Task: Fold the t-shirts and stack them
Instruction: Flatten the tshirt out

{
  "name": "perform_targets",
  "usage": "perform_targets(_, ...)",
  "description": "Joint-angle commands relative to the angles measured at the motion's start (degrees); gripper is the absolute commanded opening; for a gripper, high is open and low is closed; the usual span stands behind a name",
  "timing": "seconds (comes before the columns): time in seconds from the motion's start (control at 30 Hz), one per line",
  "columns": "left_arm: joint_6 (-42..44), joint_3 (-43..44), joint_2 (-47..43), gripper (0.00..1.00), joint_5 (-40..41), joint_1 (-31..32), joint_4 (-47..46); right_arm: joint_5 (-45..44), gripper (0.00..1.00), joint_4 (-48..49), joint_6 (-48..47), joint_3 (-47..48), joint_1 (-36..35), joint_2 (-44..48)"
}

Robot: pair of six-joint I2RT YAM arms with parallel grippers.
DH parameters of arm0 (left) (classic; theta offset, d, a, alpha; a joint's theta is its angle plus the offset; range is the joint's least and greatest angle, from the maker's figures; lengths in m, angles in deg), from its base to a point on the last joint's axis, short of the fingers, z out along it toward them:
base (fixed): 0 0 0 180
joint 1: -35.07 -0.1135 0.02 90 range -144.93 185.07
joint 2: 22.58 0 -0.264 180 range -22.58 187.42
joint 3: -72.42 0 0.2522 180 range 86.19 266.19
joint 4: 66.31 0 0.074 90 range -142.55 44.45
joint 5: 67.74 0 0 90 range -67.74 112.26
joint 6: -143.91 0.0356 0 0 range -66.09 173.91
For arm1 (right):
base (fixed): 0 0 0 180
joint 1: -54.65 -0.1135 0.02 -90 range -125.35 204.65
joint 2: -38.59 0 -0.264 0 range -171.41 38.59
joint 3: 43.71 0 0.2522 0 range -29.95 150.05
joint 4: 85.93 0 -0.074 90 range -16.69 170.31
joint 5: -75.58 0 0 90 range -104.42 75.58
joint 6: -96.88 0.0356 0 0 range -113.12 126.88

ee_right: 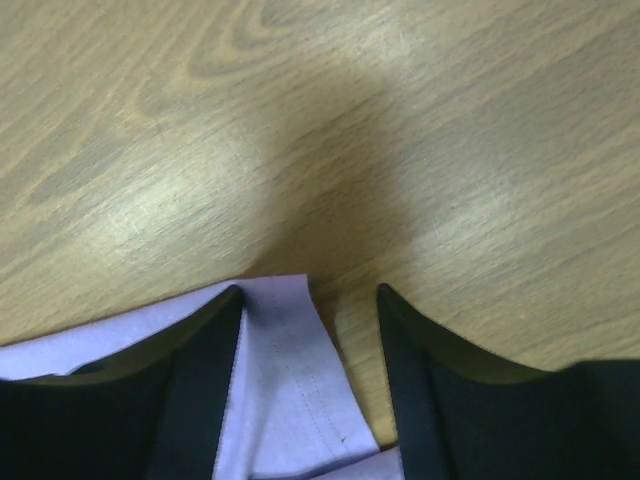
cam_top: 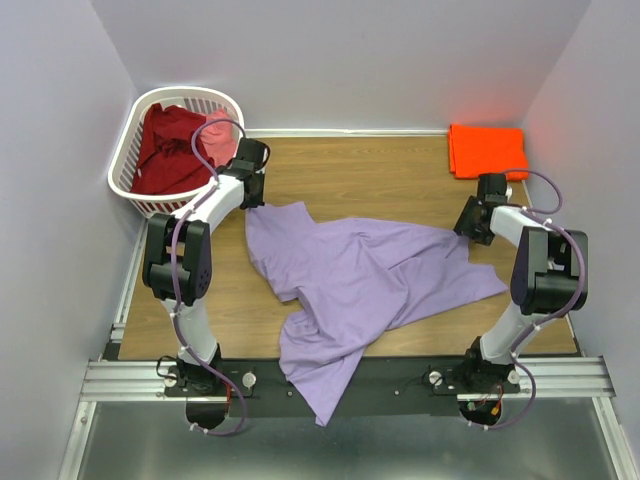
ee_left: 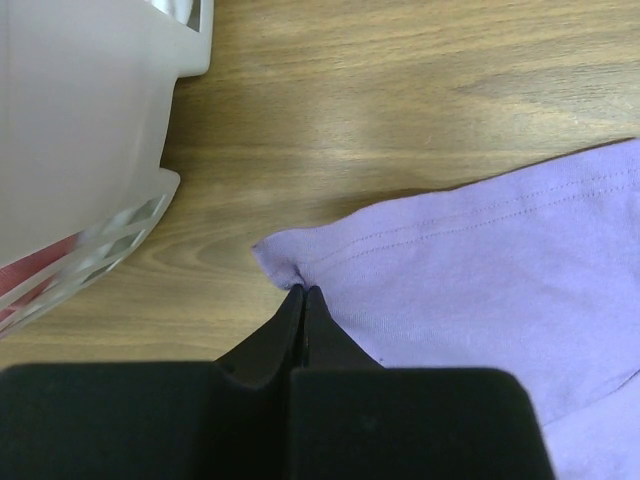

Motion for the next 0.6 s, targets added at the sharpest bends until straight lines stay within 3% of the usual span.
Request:
perform_targets(0.0,0.7,-0.2,-2.6,0.0,0.1,-0.3,-0.1,6.0,0.58,-1.6,0.0,-4.0,0.5,-2.9)
perform_targets(0.57,1.0,-0.2,-3.4,0.0,-1.6,-0.3,-0.3,8.6,0.36,-7.8,0.2,-5.1,-0.9,-3.4)
